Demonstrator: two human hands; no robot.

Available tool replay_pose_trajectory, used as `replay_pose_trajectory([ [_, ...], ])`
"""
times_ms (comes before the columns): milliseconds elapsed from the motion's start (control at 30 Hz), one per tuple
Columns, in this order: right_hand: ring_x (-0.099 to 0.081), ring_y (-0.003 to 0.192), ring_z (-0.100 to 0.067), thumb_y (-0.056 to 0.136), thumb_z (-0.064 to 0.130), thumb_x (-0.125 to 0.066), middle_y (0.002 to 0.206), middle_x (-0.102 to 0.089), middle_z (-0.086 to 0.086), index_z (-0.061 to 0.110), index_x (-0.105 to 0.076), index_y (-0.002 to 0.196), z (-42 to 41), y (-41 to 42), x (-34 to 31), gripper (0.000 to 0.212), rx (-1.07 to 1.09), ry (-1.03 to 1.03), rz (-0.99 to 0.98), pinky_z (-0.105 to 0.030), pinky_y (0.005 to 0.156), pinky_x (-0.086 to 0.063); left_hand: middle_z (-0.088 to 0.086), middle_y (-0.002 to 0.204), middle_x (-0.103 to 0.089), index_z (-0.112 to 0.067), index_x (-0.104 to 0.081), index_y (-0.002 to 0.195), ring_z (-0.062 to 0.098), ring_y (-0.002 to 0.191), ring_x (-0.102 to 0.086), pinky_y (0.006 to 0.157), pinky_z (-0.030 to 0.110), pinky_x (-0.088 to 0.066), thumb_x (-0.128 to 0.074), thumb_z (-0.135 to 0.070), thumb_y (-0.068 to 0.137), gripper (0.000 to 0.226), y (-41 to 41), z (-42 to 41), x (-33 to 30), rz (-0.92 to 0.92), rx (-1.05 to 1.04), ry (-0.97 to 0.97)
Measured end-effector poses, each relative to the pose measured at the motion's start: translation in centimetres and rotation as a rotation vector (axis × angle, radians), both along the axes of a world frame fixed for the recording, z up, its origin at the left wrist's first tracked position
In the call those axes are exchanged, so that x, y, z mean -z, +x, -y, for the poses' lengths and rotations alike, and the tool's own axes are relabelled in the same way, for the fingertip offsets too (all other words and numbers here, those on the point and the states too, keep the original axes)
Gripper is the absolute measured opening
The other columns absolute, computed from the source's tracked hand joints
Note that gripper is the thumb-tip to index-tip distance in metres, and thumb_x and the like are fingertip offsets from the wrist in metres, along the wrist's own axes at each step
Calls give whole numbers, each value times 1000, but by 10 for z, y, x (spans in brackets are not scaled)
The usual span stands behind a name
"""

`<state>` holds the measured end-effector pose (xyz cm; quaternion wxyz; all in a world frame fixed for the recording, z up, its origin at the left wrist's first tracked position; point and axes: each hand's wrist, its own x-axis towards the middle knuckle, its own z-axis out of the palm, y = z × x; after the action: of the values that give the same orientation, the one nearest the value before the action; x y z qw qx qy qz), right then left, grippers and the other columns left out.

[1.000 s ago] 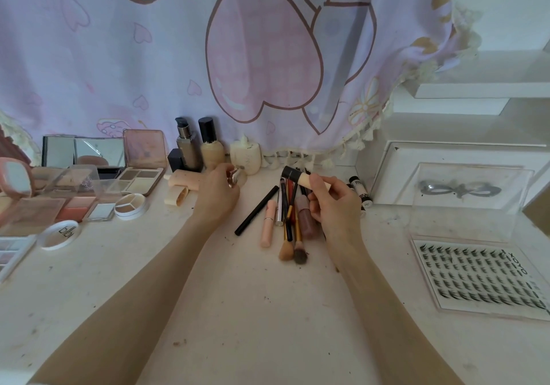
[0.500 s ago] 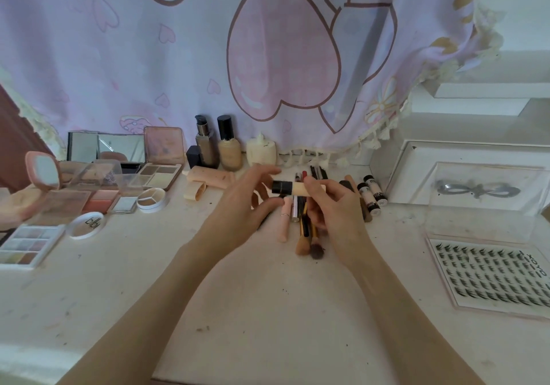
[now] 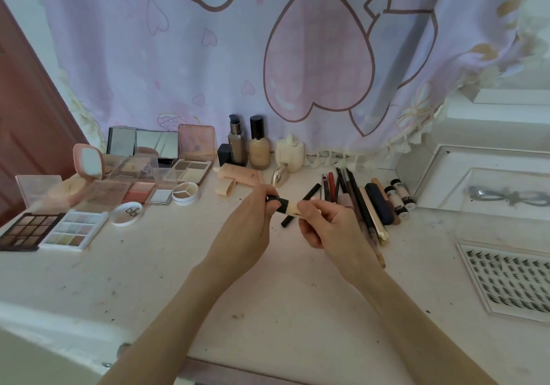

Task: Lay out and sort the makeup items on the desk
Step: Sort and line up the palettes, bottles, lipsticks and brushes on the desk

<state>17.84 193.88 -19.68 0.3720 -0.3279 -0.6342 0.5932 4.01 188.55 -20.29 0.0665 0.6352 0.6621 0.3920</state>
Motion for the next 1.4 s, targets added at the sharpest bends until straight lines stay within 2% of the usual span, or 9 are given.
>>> replay_pose_trajectory([
  [267, -36, 43, -4, 91, 17, -56, 51, -48, 6, 16, -65, 77, 1, -4, 9, 16, -20, 115, 49, -16, 43, -30, -10, 65, -39, -25, -37, 86, 8, 53, -38, 51, 17, -30, -24, -32, 98, 19, -4, 4, 5, -2, -56, -36],
  [500, -22, 37, -6, 82, 38, -56, 49, -35, 1, 11, -51, 66, -2, -1, 0, 32, -267, -574, -154, -17, 36, -17, -3, 52, -43, -14, -50, 62, 12, 46, -34, 48, 21, -21, -35, -23, 90, 33, -16, 16, -7, -549, -112, 261],
  [700, -19, 47, -7, 85, 36, -48, 57, -23, 4, 7, -62, 93, 3, 4, -1, 33, -562, -348, 2, -16, 41, -22, -9, 48, -27, -21, -31, 53, 14, 46, -24, 45, 22, -18, -24, -33, 84, 34, -23, 7, -8, -170, -85, 156],
  [933, -46, 58, -16, 92, 28, -54, 72, -57, -5, 28, -57, 96, 0, 0, 9, 5, -229, 485, 402, -27, 57, -37, -2, 54, -40, -20, -40, 55, 24, 63, -41, 57, 28, -31, -30, -29, 99, 46, -13, 2, -10, 136, -194, -227],
  [1067, -40, 51, -8, 93, 30, -49, 60, -47, 7, 19, -61, 92, -2, -2, 11, 16, -206, 345, 348, -23, 51, -33, -9, 85, -54, -31, -54, 96, 6, 72, -56, 62, 17, -47, -41, -31, 95, 14, -23, 15, -20, 204, 123, -255],
  [1133, -33, 47, -9, 93, 34, -46, 54, -38, 5, 10, -60, 84, -5, 1, 9, 29, -277, 72, 216, -21, 46, -27, -15, 101, -52, -40, -45, 104, -1, 89, -56, 76, 15, -49, -54, -18, 91, 27, -27, 23, -21, 159, 286, -198],
  [1233, -29, 46, -10, 86, 41, -43, 54, -34, 2, 5, -58, 82, -2, 5, 6, 39, -425, -165, 68, -22, 46, -21, -19, 88, -54, -42, -44, 95, -7, 81, -53, 73, 8, -43, -54, -10, 90, 34, -33, 28, -19, 90, 261, -174],
  [1333, -33, 46, -7, 91, 31, -46, 56, -39, 5, 10, -60, 91, 1, 1, 7, 26, -409, -1, 116, -19, 44, -27, -11, 67, -54, -35, -48, 83, -2, 57, -50, 60, 8, -39, -40, -33, 94, 14, -30, 28, -24, 85, 154, -265],
  [1400, -35, 47, -6, 93, 25, -47, 55, -44, 8, 12, -61, 96, 1, 0, 8, 19, -366, 111, 172, -17, 44, -30, -9, 61, -54, -28, -53, 76, 0, 52, -48, 58, 10, -38, -28, -50, 86, 35, -29, 26, -22, 106, 112, -320],
])
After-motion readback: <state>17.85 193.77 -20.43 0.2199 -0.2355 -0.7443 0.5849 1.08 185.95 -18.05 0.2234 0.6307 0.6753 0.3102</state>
